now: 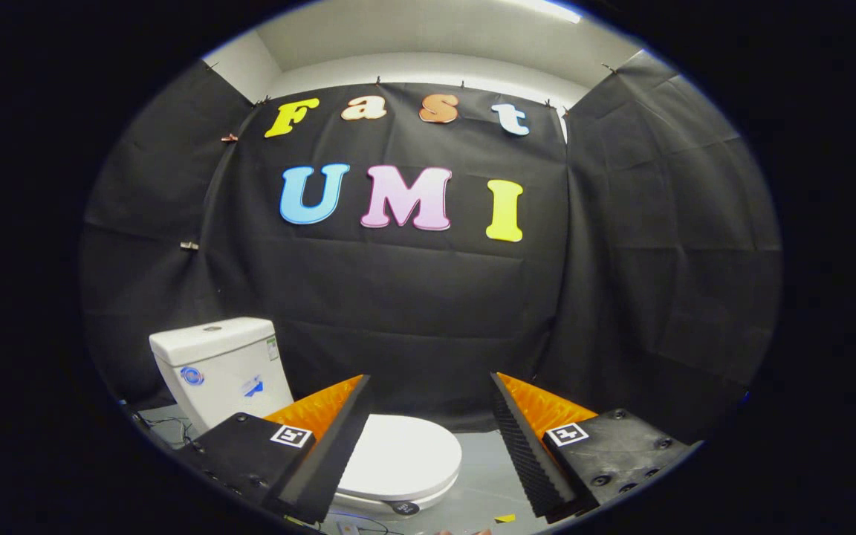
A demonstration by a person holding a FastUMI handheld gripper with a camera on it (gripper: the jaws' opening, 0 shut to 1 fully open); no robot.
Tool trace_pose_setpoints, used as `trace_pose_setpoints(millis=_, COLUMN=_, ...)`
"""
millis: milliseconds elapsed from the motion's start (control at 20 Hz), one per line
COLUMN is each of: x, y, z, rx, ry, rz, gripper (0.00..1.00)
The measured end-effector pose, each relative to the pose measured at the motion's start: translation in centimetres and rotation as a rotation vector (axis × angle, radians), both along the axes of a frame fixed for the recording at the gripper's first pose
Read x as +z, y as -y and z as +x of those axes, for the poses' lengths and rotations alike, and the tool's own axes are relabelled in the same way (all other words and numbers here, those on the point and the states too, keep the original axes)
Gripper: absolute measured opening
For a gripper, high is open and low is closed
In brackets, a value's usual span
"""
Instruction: Open the toilet lid.
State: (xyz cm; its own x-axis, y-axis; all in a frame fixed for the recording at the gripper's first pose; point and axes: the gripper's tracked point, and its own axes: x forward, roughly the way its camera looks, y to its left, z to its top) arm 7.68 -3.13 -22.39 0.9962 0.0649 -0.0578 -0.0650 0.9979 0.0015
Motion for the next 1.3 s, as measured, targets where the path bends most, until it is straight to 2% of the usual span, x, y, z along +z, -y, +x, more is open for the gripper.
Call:
trace_pose_setpoints(millis=250, x=-7.9, y=-0.1, z=0.7, rx=0.048, ry=-0.097, rz=0.018, gripper=0.98)
trace_pose_setpoints(millis=500, x=-16.1, y=-0.4, z=0.4, rx=0.086, ry=-0.276, rz=0.124, gripper=0.99)
trace_pose_setpoints(millis=900, x=-26.4, y=-0.6, z=-0.6, rx=0.087, ry=-0.602, rz=0.482, gripper=0.99)
trace_pose_setpoints(millis=1150, x=-30.4, y=-1.0, z=-0.3, rx=0.076, ry=-0.762, rz=0.773, gripper=0.99)
trace_pose_setpoints(millis=1300, x=-32.5, y=-1.1, z=0.1, rx=0.065, ry=-0.822, rz=0.892, gripper=0.99)
